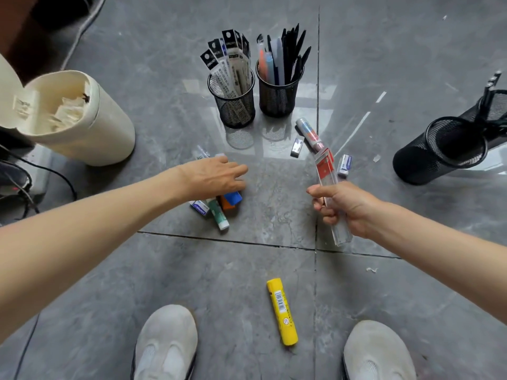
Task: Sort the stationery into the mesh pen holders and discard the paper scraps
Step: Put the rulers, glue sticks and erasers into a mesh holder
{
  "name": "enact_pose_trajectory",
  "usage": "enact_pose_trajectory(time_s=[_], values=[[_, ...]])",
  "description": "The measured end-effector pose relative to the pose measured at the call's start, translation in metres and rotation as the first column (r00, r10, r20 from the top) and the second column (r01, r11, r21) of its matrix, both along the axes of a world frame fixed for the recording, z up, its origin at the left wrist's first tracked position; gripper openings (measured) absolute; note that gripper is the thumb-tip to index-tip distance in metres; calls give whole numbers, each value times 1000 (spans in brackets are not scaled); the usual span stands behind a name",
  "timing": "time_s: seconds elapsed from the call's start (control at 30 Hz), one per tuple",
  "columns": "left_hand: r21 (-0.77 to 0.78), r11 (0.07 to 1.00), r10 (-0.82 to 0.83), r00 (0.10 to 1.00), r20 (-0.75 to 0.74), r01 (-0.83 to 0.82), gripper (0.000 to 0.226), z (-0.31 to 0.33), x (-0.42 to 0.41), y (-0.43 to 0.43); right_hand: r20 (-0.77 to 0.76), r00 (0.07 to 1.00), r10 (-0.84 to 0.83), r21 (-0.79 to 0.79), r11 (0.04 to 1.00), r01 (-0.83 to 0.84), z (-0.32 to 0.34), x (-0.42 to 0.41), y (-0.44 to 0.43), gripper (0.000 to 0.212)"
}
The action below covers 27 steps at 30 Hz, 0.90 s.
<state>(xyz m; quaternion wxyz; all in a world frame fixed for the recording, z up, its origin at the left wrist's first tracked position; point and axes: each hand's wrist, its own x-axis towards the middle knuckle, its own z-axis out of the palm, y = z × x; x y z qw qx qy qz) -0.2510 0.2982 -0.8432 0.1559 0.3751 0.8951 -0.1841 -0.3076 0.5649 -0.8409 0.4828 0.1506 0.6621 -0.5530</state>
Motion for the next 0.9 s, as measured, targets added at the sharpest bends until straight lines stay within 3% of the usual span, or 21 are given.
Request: enact_pose_trajectory(time_s=[0.2, 0.37, 0.43, 0.5, 0.57, 0.63, 0.77, 0.83, 0.9], values=[[142, 986, -69, 990, -119, 86, 35, -5, -18, 14, -35, 994, -104, -38, 994, 102, 4, -3, 7, 13], [323, 944, 144, 959, -242, -60, 31, 16, -41, 65, -133, 964, -230, -107, 970, 217, 23, -15, 16, 22], [419, 873, 328, 936, -125, -250, 27, 28, -57, 94, -174, 943, -285, -124, 956, 266, 32, -24, 22, 24], [474, 707, 532, 837, 131, -524, 26, 38, -71, 120, -245, 906, -344, -135, 938, 320, 43, -31, 28, 32], [564, 525, 583, 752, 308, -637, 26, 47, -85, 144, -341, 844, -414, -165, 910, 380, 56, -40, 38, 42], [633, 308, 549, 676, 492, -710, 24, 57, -101, 168, -444, 761, -473, -192, 880, 435, 68, -48, 54, 48], [598, -107, 419, 509, 752, -795, 20, 60, -138, 220, -619, 585, -524, -149, 810, 568, 74, -61, 93, 38], [561, -230, 391, 453, 801, -795, 23, 59, -152, 247, -686, 521, -509, -93, 771, 631, 72, -66, 111, 32], [533, -279, 410, 403, 818, -799, 31, 60, -161, 272, -718, 488, -496, -47, 734, 677, 72, -69, 127, 34]])
